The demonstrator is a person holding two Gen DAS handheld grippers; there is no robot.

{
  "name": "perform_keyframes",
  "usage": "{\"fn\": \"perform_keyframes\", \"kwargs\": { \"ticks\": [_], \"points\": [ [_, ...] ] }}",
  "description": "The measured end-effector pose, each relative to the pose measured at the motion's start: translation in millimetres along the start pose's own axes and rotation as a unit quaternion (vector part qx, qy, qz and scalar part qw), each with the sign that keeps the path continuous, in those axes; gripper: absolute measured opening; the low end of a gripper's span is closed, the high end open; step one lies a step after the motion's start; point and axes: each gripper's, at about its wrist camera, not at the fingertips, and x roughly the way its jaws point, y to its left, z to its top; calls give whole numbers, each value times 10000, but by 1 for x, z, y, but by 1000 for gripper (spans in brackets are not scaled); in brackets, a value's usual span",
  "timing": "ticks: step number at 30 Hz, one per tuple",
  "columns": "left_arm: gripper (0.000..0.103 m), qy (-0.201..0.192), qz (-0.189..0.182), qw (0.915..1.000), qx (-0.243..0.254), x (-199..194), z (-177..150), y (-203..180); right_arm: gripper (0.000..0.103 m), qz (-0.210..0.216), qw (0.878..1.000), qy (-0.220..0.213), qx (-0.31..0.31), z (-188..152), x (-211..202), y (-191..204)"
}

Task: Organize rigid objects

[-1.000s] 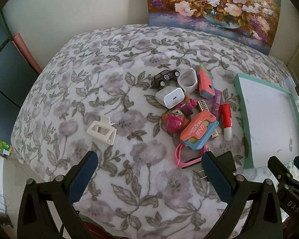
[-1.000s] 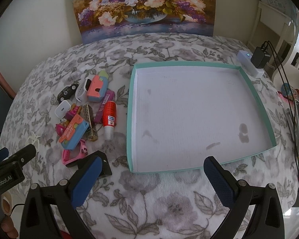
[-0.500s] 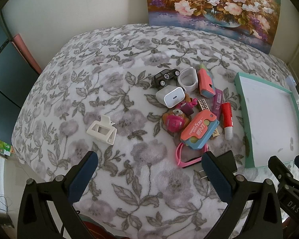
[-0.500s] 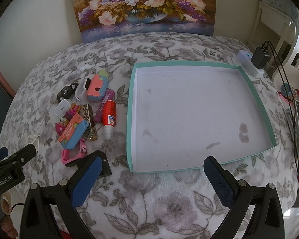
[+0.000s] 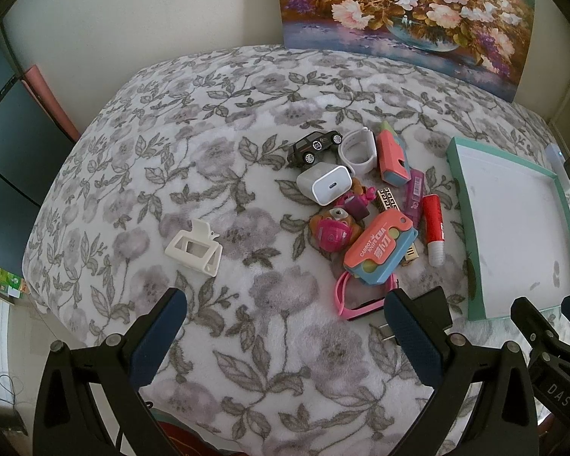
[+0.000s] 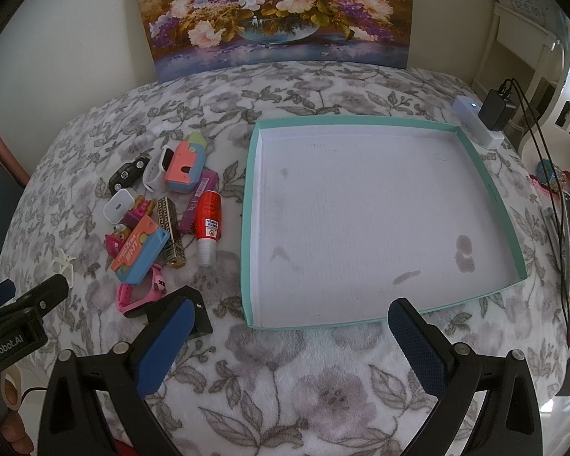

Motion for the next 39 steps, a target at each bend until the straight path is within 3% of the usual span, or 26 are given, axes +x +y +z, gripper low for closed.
{"fn": "perform_keyframes", "kwargs": {
  "ticks": [12, 18, 31, 39],
  "points": [
    [103, 6, -18, 10000, -14, 0, 0, 0, 103, 4, 10000, 4, -27, -1, 0, 1],
    [103, -88, -39, 9997, -211, -3, 1, 19, 103, 346, 9993, -76, -92, 2, -6, 11],
    [103, 262, -178, 9949, -962, 27, 0, 89, 103, 571, 9916, 475, -1056, -4, 18, 85],
    [103, 541, -196, 9913, -1181, 56, -6, 114, 103, 587, 9870, 857, -1224, -9, 44, 101]
  ]
}}
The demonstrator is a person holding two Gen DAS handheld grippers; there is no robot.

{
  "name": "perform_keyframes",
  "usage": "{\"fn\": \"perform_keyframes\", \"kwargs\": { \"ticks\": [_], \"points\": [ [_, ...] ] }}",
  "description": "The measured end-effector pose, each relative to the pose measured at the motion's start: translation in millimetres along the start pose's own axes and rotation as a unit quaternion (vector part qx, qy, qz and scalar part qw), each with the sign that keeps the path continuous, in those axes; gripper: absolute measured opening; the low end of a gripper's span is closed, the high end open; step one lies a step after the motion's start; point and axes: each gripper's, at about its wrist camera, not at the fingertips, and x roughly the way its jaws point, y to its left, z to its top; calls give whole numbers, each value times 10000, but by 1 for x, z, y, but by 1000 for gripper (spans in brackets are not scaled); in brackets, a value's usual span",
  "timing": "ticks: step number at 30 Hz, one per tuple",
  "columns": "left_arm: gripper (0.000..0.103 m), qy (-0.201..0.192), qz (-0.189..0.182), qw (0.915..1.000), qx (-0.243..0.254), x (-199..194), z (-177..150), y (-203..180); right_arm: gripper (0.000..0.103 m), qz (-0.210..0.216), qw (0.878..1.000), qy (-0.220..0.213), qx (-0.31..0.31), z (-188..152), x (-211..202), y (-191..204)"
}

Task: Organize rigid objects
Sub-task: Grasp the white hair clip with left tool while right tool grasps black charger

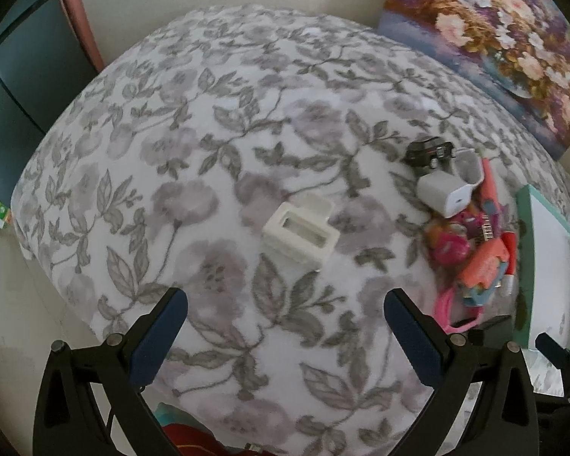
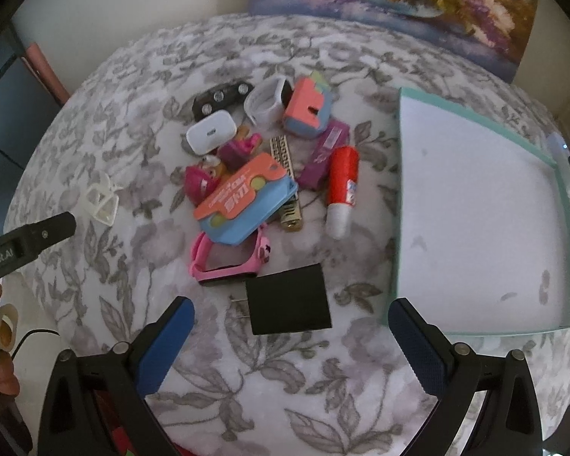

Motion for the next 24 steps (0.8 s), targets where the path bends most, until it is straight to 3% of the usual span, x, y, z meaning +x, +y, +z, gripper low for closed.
{"fn": "perform_keyframes", "kwargs": {
  "ticks": [7, 11, 21, 24],
  "points": [
    [102, 31, -43, 9999, 121, 18, 8, -2, 102, 138, 9996, 240, 39, -2, 16, 3],
    [89, 25, -23, 9995, 327, 29, 13, -8, 96, 156, 9994, 313, -16, -3, 21, 5],
    [83, 31, 13, 9981, 615, 52, 20, -14, 85, -36, 9979, 635, -147, -6, 45, 10],
    [71, 41, -24, 9978, 654, 58, 21, -16, 84, -142, 9971, 736, -137, -6, 52, 10]
  ]
}}
